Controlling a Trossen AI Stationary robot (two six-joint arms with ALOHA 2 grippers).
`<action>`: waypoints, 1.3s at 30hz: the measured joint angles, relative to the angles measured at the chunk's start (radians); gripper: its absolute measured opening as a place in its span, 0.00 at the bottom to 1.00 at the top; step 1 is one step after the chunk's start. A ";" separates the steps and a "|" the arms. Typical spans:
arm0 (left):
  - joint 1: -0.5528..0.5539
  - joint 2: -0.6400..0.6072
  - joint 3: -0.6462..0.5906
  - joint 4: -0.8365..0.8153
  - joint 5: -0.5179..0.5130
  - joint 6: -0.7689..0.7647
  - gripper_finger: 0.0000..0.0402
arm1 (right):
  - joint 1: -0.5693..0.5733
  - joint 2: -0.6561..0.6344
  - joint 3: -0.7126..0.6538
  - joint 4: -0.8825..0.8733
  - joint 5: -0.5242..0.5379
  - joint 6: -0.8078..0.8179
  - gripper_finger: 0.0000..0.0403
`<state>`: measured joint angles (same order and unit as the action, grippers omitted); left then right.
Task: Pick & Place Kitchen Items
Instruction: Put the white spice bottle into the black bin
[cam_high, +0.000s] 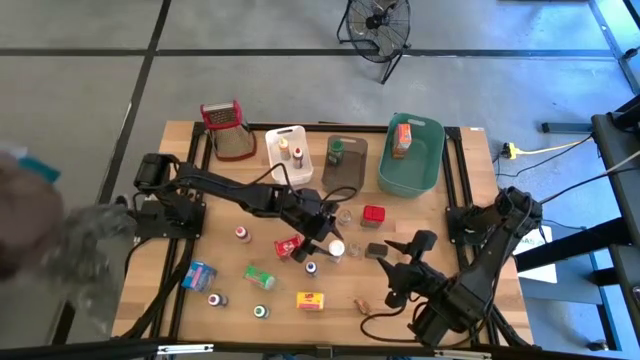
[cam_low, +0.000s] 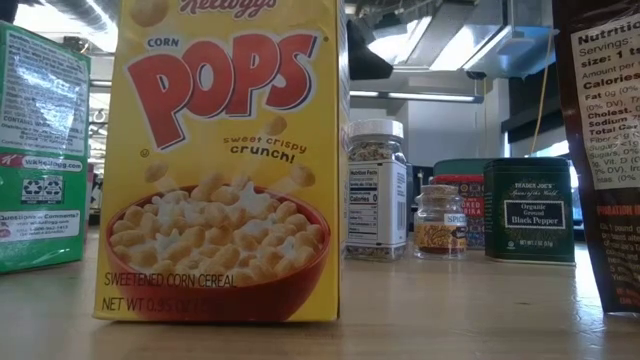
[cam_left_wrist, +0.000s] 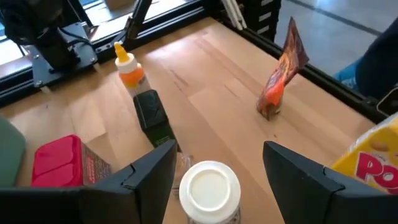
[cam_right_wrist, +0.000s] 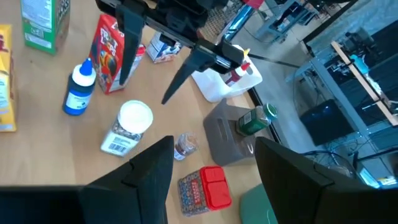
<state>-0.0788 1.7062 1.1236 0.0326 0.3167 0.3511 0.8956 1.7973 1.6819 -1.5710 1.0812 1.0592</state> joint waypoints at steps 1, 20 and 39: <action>0.000 -0.004 0.000 -0.003 -0.025 0.001 0.59 | -0.003 0.000 -0.005 0.000 -0.001 0.000 0.56; -0.033 -0.438 -0.130 -0.408 -0.337 -0.211 0.59 | -0.201 0.001 -0.027 0.344 -0.284 -0.279 0.56; -0.027 -0.795 -0.599 0.077 -0.427 -0.236 0.59 | -0.422 0.000 -0.075 0.490 -0.535 -0.482 0.82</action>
<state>-0.1056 0.9108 0.5246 0.1095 -0.1108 0.1148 0.4733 1.7977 1.6068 -1.0805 0.5464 0.5767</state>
